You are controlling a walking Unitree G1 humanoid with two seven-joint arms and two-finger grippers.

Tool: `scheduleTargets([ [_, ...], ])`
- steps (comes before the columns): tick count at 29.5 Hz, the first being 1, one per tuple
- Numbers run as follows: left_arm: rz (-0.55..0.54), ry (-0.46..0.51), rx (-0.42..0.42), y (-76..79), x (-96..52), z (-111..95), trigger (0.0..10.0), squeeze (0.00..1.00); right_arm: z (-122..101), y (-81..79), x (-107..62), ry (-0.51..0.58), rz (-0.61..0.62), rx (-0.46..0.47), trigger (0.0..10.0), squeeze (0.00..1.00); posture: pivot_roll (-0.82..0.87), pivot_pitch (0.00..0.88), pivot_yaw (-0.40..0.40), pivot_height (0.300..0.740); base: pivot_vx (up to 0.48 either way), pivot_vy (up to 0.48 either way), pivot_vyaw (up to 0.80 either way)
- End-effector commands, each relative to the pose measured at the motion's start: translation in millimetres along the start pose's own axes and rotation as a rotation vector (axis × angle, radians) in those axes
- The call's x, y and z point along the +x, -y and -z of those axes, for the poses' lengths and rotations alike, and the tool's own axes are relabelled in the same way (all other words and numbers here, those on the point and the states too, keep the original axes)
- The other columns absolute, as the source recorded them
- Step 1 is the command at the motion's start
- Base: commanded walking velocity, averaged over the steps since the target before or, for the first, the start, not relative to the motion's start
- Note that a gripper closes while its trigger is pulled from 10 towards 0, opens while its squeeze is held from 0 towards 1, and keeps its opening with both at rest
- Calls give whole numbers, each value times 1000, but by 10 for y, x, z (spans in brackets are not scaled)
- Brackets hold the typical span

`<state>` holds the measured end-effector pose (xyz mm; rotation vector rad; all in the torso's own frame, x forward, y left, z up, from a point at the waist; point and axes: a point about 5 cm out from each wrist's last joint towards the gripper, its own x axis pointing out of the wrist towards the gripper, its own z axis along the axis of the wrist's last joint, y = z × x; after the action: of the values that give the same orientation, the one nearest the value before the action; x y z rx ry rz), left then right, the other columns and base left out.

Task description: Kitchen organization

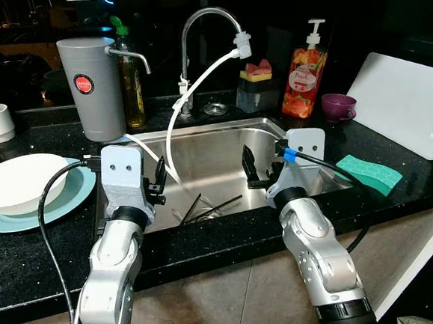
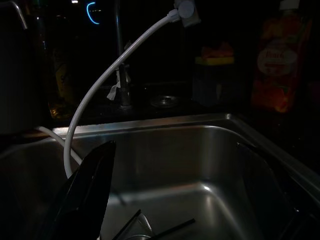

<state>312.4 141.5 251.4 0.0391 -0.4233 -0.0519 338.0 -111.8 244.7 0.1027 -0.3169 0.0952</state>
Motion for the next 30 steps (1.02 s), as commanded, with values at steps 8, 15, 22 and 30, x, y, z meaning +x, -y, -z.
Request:
scheduleTargets([
  [8,8,-3,0,24,8,15,10000,0,-7,9,-5,4,0,1,10000,0,148,66,-76,740,0,0,0],
  [15,7,-6,0,23,3,22,10000,0,-7,12,-11,3,3,1,10000,0,147,69,-76,740,0,0,0],
  [22,7,-7,0,22,6,24,10000,0,-7,19,-9,3,7,1,10000,0,146,74,-74,740,0,0,0],
  [30,8,-5,0,28,10,15,10000,0,-10,20,-4,4,10,3,10000,0,146,72,-73,740,0,0,0],
])
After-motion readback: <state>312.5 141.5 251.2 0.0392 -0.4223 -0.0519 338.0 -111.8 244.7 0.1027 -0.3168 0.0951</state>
